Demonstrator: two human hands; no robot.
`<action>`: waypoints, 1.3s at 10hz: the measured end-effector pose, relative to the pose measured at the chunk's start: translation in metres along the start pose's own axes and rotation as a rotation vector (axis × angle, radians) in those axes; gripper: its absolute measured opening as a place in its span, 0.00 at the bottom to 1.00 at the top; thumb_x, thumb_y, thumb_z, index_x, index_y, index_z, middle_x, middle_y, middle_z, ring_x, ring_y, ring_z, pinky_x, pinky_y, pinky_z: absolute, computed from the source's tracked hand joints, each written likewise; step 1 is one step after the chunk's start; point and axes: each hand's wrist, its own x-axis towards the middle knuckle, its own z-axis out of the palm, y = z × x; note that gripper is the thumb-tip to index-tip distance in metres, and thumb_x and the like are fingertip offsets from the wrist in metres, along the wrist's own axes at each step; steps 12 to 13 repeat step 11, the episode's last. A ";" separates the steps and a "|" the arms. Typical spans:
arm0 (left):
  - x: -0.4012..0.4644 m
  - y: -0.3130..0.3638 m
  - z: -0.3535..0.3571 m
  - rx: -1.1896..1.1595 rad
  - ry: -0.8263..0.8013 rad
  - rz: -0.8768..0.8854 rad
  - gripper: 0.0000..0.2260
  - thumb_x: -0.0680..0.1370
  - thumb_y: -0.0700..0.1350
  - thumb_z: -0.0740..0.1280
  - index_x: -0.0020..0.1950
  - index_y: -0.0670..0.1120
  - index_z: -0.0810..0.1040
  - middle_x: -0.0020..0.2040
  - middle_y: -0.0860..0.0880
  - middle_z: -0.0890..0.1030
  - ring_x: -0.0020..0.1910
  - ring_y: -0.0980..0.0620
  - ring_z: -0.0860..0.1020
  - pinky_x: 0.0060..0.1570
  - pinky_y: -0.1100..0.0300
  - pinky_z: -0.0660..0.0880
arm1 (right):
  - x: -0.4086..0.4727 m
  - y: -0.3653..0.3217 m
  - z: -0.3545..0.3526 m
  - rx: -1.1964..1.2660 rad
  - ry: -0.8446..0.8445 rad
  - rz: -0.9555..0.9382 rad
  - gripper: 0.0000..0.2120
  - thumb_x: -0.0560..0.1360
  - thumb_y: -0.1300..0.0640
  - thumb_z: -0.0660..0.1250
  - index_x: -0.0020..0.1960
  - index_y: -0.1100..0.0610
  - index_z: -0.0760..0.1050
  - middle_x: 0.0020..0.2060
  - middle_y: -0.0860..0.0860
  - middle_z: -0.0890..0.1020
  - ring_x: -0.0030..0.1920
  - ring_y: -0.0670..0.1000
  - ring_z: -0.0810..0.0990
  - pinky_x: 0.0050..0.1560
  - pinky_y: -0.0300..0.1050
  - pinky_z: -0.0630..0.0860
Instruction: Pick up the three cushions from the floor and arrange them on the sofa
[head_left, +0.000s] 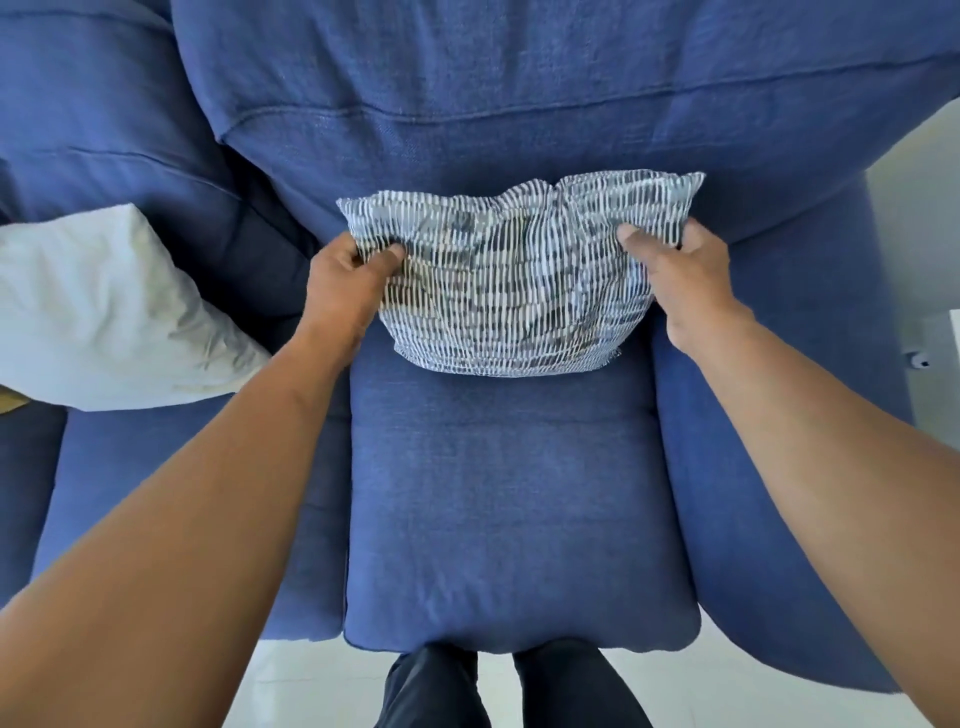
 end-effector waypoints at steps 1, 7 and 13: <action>-0.003 -0.003 -0.006 0.116 0.124 0.094 0.05 0.78 0.45 0.74 0.53 0.54 0.84 0.51 0.53 0.89 0.53 0.50 0.88 0.59 0.50 0.85 | 0.007 0.001 -0.006 -0.028 0.122 -0.042 0.08 0.80 0.62 0.73 0.58 0.59 0.81 0.47 0.45 0.85 0.42 0.38 0.84 0.43 0.33 0.80; 0.016 -0.010 -0.008 0.148 0.211 -0.054 0.17 0.76 0.55 0.74 0.56 0.43 0.81 0.50 0.47 0.87 0.49 0.48 0.86 0.55 0.40 0.85 | 0.009 -0.012 -0.004 -0.172 0.140 0.097 0.06 0.83 0.53 0.69 0.48 0.53 0.78 0.41 0.45 0.80 0.40 0.43 0.77 0.64 0.61 0.82; -0.067 -0.054 -0.027 0.277 0.119 -0.135 0.29 0.80 0.61 0.66 0.68 0.37 0.76 0.44 0.47 0.83 0.45 0.43 0.84 0.47 0.56 0.83 | -0.069 0.007 -0.023 -0.221 0.078 0.087 0.21 0.81 0.49 0.71 0.71 0.57 0.79 0.63 0.51 0.84 0.63 0.50 0.82 0.70 0.54 0.79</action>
